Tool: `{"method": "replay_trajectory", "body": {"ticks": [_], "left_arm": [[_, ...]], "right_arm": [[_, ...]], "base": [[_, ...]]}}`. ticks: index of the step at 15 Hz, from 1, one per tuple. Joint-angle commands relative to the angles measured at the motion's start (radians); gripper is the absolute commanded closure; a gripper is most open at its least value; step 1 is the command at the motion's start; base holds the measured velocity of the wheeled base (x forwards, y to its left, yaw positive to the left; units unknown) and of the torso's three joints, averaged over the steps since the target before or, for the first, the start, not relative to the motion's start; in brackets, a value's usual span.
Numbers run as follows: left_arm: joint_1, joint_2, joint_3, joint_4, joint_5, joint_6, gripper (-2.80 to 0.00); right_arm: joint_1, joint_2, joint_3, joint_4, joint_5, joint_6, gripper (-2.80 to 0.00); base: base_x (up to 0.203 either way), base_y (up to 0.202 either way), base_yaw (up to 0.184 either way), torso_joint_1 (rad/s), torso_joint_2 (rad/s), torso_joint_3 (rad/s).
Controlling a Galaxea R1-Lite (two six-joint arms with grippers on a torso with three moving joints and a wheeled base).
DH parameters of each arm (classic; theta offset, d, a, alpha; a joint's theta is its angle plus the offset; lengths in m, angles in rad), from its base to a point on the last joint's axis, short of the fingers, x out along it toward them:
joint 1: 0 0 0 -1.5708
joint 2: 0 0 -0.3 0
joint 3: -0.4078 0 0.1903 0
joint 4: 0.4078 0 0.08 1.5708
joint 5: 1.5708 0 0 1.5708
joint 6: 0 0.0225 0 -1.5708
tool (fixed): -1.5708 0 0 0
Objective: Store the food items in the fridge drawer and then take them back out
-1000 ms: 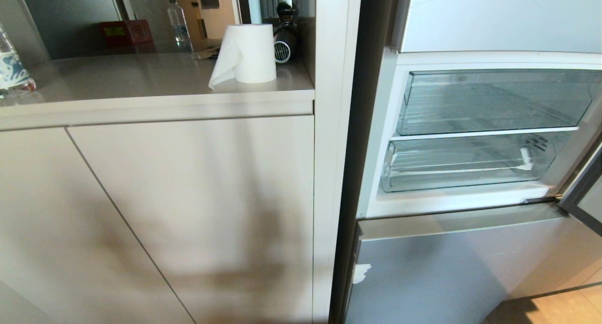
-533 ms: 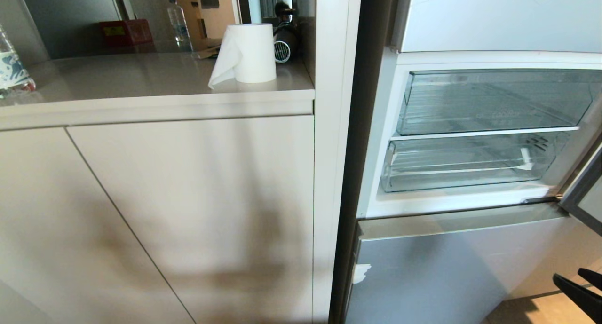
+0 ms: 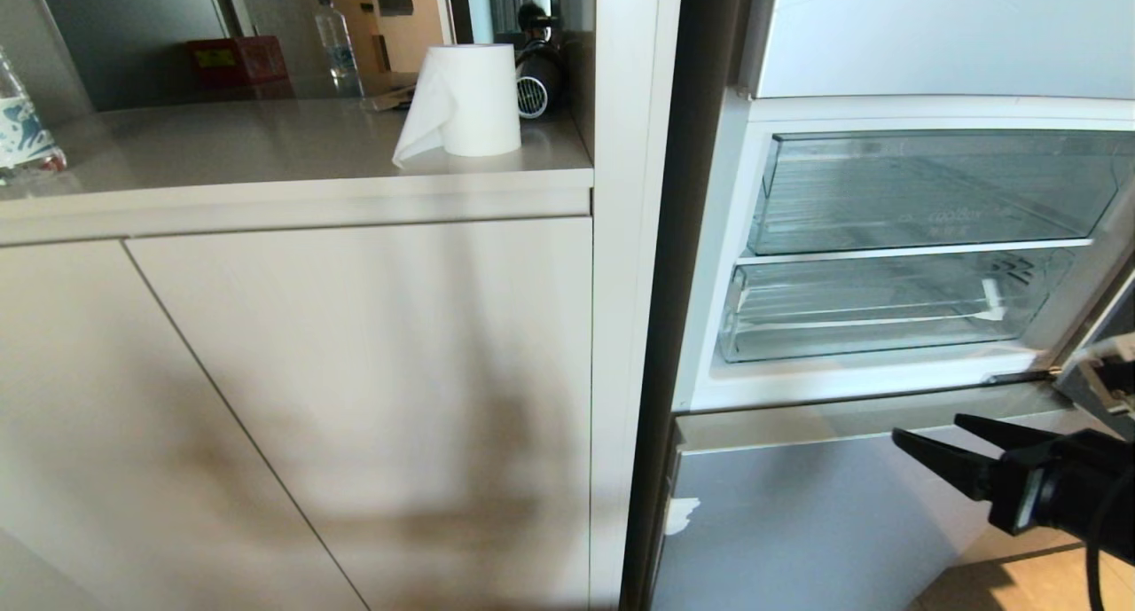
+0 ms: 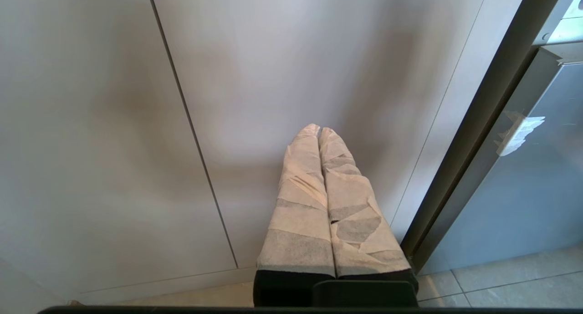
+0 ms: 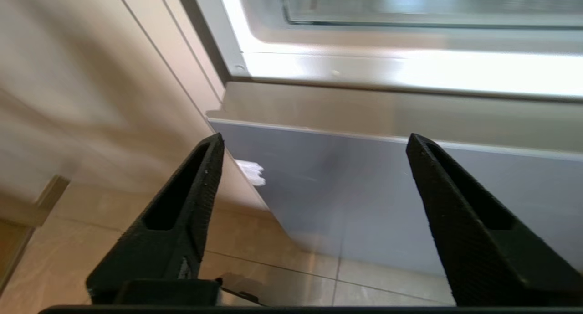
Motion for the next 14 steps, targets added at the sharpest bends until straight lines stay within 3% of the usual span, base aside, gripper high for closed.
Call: {"method": "replay_trajectory", "body": {"ticks": [1,3,7,14], "left_arm": [[0.000,0.000,0.000,0.000,0.000,0.000,0.00],[0.000,0.000,0.000,0.000,0.000,0.000,0.00],[0.000,0.000,0.000,0.000,0.000,0.000,0.00],[0.000,0.000,0.000,0.000,0.000,0.000,0.00]], "right_arm": [[0.037,0.200,-0.034,-0.070,-0.002,0.004,-2.80],[0.088,0.336,-0.068,-0.205,-0.047,0.006,-2.80],[0.150,0.498,-0.111,-0.526,-0.218,0.003,-2.80],[0.172,0.568,-0.189,-0.566,-0.264,0.015,-2.80]], "base": [[0.000,0.000,0.000,0.000,0.00,0.000],[0.000,0.000,0.000,0.000,0.00,0.000],[0.000,0.000,0.000,0.000,0.00,0.000],[0.000,0.000,0.000,0.000,0.00,0.000]]}}
